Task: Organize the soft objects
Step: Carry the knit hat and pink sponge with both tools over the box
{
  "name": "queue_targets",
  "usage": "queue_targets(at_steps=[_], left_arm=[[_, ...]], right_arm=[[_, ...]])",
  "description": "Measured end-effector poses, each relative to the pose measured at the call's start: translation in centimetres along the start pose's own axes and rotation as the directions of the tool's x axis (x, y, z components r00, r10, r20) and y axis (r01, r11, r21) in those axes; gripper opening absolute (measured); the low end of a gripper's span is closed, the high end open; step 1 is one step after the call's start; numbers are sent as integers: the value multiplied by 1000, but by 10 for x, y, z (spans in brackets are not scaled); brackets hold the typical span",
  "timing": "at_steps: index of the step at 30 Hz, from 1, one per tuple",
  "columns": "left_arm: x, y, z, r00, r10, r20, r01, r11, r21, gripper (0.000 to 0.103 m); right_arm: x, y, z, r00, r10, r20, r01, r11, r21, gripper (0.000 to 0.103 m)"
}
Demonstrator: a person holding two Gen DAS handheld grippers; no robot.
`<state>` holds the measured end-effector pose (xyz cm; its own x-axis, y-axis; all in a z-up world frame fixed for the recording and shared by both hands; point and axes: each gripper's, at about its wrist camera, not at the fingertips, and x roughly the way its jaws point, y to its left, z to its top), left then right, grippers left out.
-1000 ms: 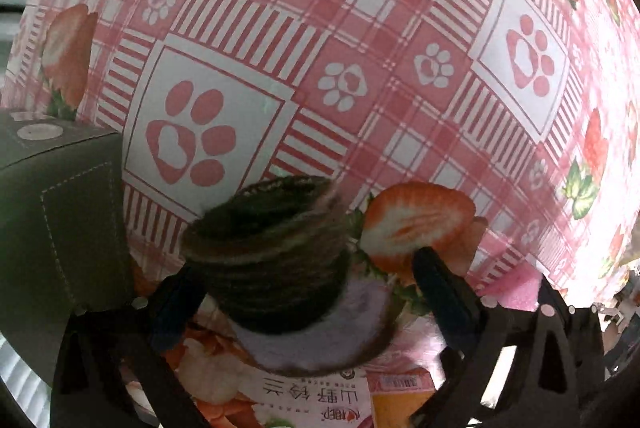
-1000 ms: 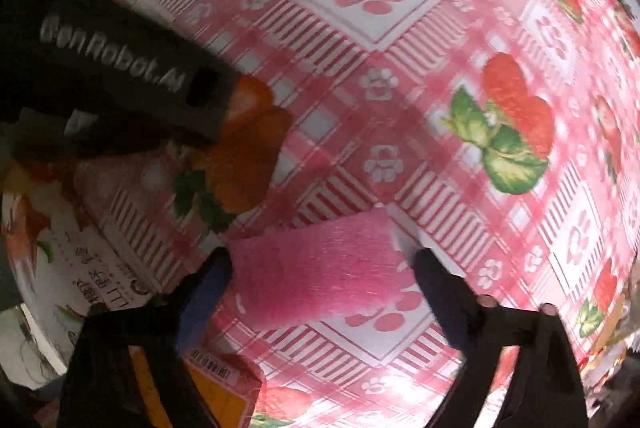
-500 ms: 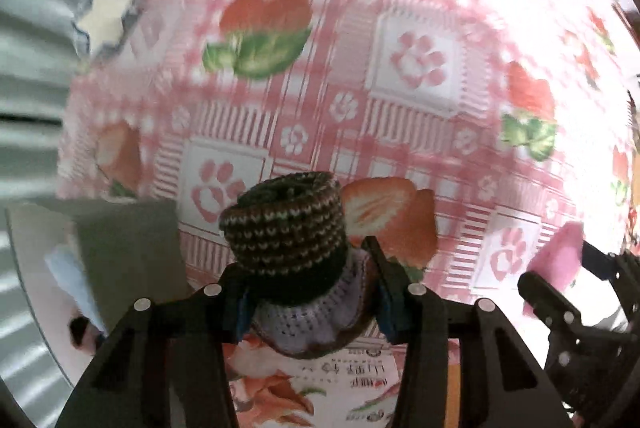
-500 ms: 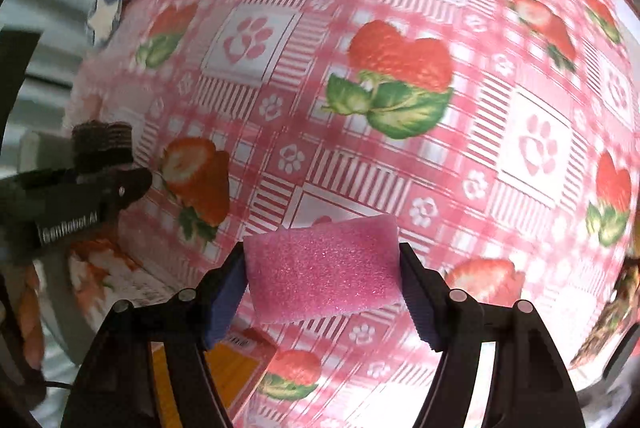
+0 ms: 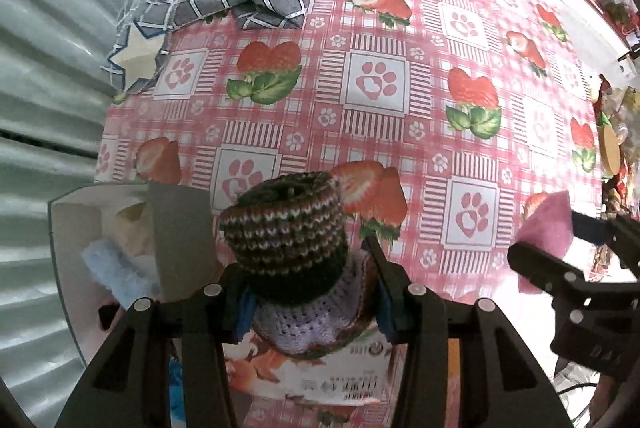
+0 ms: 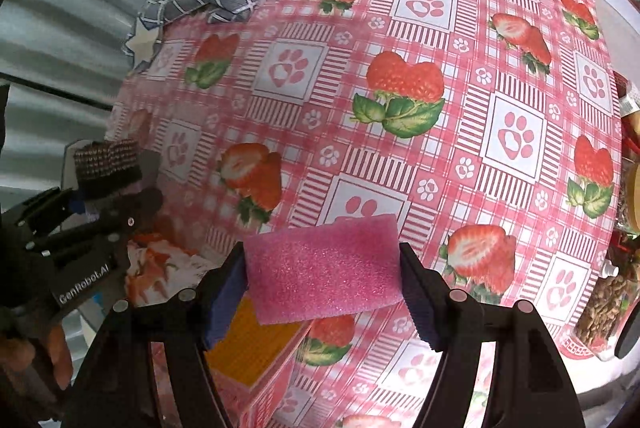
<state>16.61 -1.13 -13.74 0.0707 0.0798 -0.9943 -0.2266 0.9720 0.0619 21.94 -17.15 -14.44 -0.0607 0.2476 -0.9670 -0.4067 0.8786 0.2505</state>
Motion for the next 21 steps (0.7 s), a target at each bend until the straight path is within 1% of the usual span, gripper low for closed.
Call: queue_targets(at_steps=[7, 12, 16, 21], left_arm=[[-19, 8, -19, 999, -4, 32, 3, 1000, 28, 51], [-31, 19, -35, 999, -24, 43, 22, 998, 51, 51], [-44, 28, -51, 998, -40, 58, 35, 996, 79, 51], [-61, 50, -70, 995, -63, 76, 56, 994, 89, 51]], right_arm=[[-24, 14, -12, 1000, 0, 20, 0, 1000, 1, 73], [-38, 27, -24, 999, 0, 39, -1, 1000, 27, 73], [-52, 41, -33, 998, -3, 62, 1, 999, 44, 73], [-73, 73, -42, 996, -3, 89, 1, 1000, 31, 73]])
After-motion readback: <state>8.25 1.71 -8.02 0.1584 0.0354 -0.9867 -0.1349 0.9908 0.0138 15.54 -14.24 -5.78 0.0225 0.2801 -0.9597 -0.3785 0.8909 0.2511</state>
